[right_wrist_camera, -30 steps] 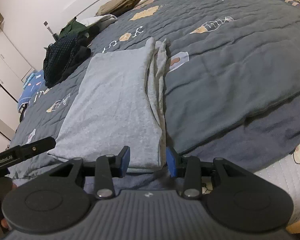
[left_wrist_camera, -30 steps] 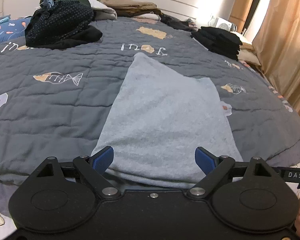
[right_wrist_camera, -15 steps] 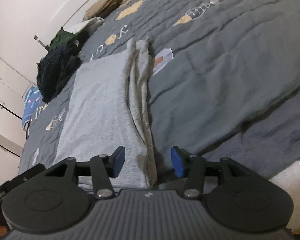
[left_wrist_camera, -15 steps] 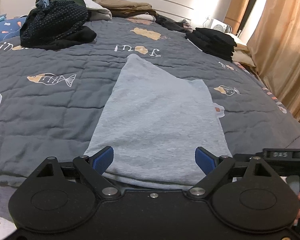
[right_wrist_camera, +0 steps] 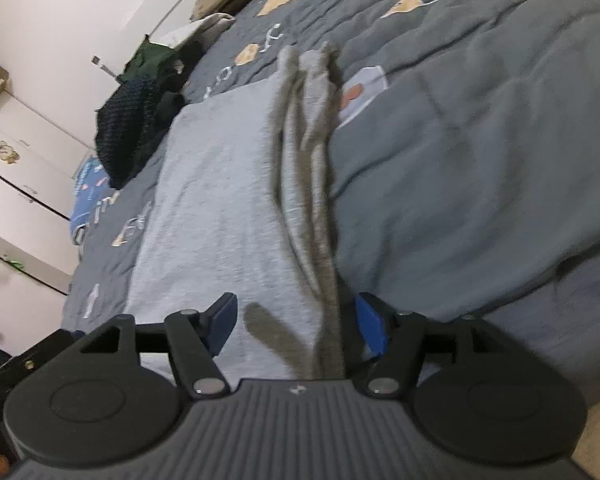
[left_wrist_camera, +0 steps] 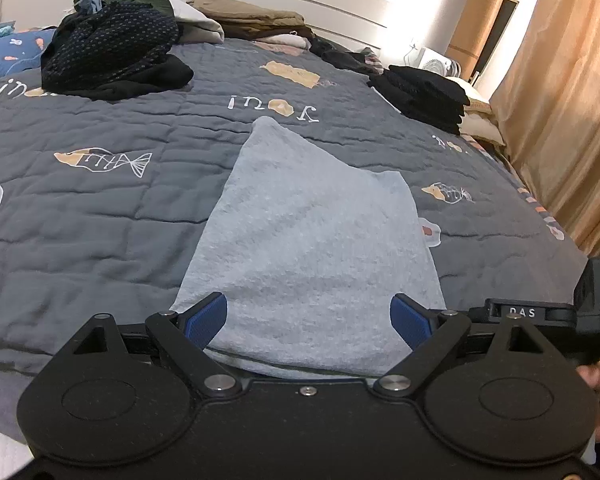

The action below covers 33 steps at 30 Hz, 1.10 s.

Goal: Fold clothes
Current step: 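Lower the right gripper onto the shirt's folded edge and pinch it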

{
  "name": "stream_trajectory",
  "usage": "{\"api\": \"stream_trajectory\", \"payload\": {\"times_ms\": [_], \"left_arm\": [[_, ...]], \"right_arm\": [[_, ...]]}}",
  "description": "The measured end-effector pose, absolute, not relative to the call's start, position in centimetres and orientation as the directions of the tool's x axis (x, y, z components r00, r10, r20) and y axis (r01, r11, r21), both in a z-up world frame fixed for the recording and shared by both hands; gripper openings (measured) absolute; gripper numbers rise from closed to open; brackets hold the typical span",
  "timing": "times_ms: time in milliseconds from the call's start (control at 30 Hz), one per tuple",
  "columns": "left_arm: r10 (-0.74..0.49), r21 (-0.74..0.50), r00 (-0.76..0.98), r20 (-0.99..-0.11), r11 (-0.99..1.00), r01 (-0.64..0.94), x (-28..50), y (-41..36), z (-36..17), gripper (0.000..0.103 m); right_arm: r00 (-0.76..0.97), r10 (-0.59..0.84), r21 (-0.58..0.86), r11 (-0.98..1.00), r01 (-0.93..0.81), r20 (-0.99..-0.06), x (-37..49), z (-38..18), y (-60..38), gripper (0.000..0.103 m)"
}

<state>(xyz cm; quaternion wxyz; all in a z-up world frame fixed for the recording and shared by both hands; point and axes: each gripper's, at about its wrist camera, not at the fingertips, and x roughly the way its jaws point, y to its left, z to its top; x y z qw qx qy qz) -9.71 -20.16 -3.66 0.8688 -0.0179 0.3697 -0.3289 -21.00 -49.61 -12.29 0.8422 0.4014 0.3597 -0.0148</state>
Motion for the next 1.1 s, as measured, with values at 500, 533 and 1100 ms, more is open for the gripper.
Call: {"api": "stream_trajectory", "payload": {"times_ms": [500, 533, 1100], "left_arm": [[-0.596, -0.287, 0.511, -0.620, 0.778, 0.559, -9.8, -19.7, -3.3, 0.089], [-0.595, -0.287, 0.510, -0.621, 0.779, 0.558, -9.8, -19.7, -3.3, 0.089], [-0.580, -0.280, 0.513, -0.633, 0.789, 0.547, -9.6, -19.7, -3.6, 0.089]], "right_arm": [[0.768, 0.368, 0.768, 0.593, 0.240, -0.525, -19.8, -13.1, -49.4, 0.070], [0.765, 0.371, 0.766, 0.598, 0.236, -0.526, -19.7, -13.2, -49.4, 0.072], [0.771, 0.333, 0.712, 0.670, 0.211, -0.543, -19.0, -13.2, -47.7, 0.092]]}}
